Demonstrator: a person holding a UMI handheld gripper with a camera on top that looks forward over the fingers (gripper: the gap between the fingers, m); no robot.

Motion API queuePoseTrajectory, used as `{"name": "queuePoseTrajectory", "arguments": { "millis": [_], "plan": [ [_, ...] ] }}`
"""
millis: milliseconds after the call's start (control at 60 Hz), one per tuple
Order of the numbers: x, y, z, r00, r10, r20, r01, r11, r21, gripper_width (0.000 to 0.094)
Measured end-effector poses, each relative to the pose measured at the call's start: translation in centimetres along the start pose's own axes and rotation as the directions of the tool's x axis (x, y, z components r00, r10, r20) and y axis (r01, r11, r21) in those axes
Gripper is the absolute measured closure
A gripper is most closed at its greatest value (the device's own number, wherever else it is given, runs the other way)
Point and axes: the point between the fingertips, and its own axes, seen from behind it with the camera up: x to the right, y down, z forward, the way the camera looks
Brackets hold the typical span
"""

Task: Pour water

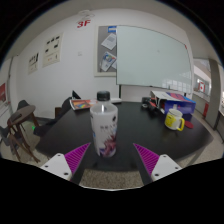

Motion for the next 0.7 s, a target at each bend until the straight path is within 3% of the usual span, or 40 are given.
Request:
{"name": "queuePoseTrajectory", "arguments": {
  "millis": [250, 300, 367, 550, 567, 700],
  "plan": [
    [-1.7, -3.5, 7.8, 1.0, -0.018, -0.005, 0.018, 0.996, 0.086, 0.0153],
    [-1.9, -3.7, 9.0, 1.0, -0.023, 0.002, 0.023, 0.995, 0.096, 0.0207],
    [-2.1, -3.8, 9.4, 1.0, -0.027, 0.004, 0.026, 0.994, 0.109, 0.0366],
    [-2.1, -4.3, 9.8, 1.0, -0.019, 0.012, 0.017, 0.987, 0.158, 0.0468],
    [-2.2, -4.3, 9.8, 1.0, -0.021, 0.017, 0.018, 0.987, 0.16, 0.0514],
    [-2.3, -4.4, 9.6, 0.999, -0.024, 0.046, 0.016, 0.986, 0.164, 0.0549]
  ]
}}
